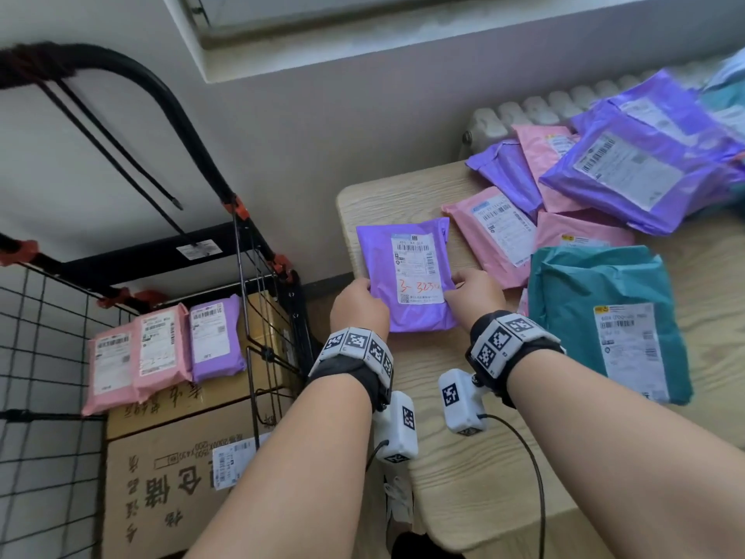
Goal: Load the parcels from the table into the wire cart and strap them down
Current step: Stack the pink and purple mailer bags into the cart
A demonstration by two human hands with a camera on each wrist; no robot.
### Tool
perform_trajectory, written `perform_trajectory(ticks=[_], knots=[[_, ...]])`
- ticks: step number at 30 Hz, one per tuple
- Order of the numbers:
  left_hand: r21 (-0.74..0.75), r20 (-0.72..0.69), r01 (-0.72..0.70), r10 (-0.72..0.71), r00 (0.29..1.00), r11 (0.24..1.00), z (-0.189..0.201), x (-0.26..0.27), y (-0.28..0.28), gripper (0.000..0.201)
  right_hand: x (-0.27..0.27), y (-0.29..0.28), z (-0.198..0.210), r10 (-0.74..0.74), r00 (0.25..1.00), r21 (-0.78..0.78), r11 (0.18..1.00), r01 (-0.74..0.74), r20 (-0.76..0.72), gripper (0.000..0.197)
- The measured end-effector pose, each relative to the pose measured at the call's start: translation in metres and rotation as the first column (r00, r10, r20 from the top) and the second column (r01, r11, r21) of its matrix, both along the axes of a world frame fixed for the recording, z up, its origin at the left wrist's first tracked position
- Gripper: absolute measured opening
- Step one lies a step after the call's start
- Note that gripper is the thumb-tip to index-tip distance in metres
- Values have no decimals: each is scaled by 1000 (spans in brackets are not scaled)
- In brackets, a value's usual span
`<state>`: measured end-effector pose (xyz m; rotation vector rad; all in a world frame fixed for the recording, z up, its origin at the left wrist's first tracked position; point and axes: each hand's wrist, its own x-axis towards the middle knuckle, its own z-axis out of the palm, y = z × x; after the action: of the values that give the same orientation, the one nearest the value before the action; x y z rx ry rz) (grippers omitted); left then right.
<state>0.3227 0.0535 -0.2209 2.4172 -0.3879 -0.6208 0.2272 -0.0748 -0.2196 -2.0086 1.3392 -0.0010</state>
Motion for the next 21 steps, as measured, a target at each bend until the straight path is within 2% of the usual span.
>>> perform_trajectory(ticks=[4, 9, 16, 21], knots=[[-73, 60, -97, 101, 993, 993, 19, 20, 20, 23, 31, 18, 19, 78, 996, -4, 997, -78, 40, 25], [-120, 128, -203, 218, 967, 972, 30, 59, 65, 29, 86, 59, 35, 148, 971, 8, 988, -152, 190, 22], [-110, 102, -417, 427, 898, 902, 33, 106, 147, 40, 157, 141, 32, 263, 932, -26, 964, -265, 250, 28], [-110, 54, -468, 475, 878, 877, 20, 143, 208, 41, 202, 202, 26, 303, 917, 6, 949, -315, 258, 31]])
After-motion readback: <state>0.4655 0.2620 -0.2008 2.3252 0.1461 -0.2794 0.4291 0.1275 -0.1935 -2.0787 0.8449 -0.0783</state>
